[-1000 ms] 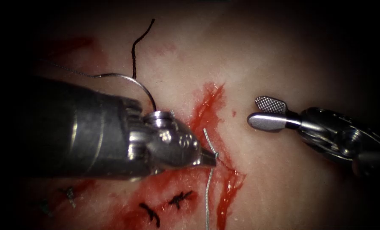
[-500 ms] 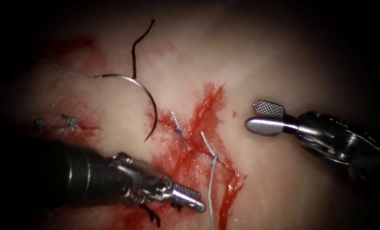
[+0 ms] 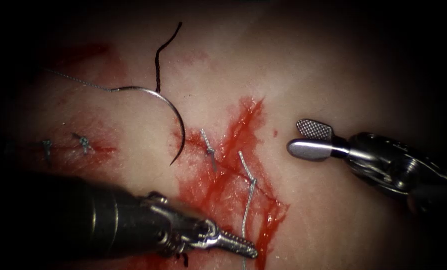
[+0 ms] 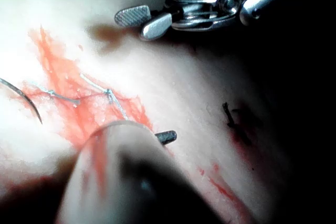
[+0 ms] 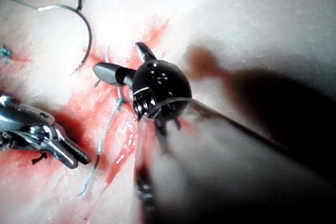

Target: Wound Closure

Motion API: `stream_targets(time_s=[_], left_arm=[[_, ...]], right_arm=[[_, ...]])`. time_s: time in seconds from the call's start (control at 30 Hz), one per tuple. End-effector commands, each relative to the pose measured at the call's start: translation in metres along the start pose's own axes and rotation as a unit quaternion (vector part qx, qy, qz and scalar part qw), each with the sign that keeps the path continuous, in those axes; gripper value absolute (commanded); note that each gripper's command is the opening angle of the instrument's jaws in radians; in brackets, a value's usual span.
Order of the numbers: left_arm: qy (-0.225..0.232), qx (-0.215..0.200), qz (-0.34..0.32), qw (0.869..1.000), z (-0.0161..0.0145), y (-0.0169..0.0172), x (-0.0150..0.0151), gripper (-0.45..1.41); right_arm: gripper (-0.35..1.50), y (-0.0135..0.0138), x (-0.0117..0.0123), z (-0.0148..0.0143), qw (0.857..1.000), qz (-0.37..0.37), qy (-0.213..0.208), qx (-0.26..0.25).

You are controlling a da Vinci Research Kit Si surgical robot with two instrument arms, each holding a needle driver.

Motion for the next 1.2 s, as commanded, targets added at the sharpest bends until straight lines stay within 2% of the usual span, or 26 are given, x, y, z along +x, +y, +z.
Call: stream_targets(time_s=[0.03, 0.1, 0.3, 0.63, 0.83, 0.9, 0.93, 1.1, 1.2], left_arm=[[0.003, 0.010, -0.002, 1.000, 0.0005, -0.0008, -0.0001, 0.17], [0.012, 0.031, -0.003, 0.999, 0.0002, -0.0017, -0.0003, 0.22], [0.010, 0.075, -0.037, 0.996, -0.0004, -0.0034, -0.0007, 0.19], [0.018, 0.079, -0.109, 0.991, 0.0009, -0.0035, -0.0002, 0.16], [0.021, 0.056, -0.129, 0.990, 0.0018, -0.0026, 0.0001, 0.14], [0.020, 0.056, -0.144, 0.988, 0.0019, -0.0024, 0.0002, -0.03], [0.017, 0.056, -0.168, 0.984, 0.0019, -0.0023, 0.0003, -0.21], [0.013, 0.055, -0.203, 0.977, 0.0016, -0.0024, 0.0011, -0.45], [0.014, 0.054, -0.242, 0.969, 0.0011, -0.0025, 0.0021, -0.45]], right_arm=[[1.14, -0.0002, -0.0002, 0.0008, 1.000, 0.000, 0.000, 0.001], [1.14, -0.0002, -0.0002, 0.0008, 1.000, 0.000, 0.000, 0.001], [1.16, -0.0003, -0.0003, 0.0008, 1.000, 0.000, 0.000, 0.002], [1.16, -0.0006, -0.0004, 0.0008, 1.000, 0.000, -0.001, 0.002], [1.16, -0.0006, -0.0004, 0.0007, 1.000, 0.000, -0.001, 0.002], [1.16, -0.0006, -0.0004, 0.0007, 1.000, 0.000, -0.001, 0.002], [1.16, -0.0007, -0.0004, 0.0007, 1.000, 0.000, -0.001, 0.002], [1.16, -0.0009, -0.0006, 0.0007, 1.000, 0.000, -0.001, 0.003], [1.16, -0.0011, -0.0006, 0.0007, 1.000, 0.000, -0.002, 0.003]])
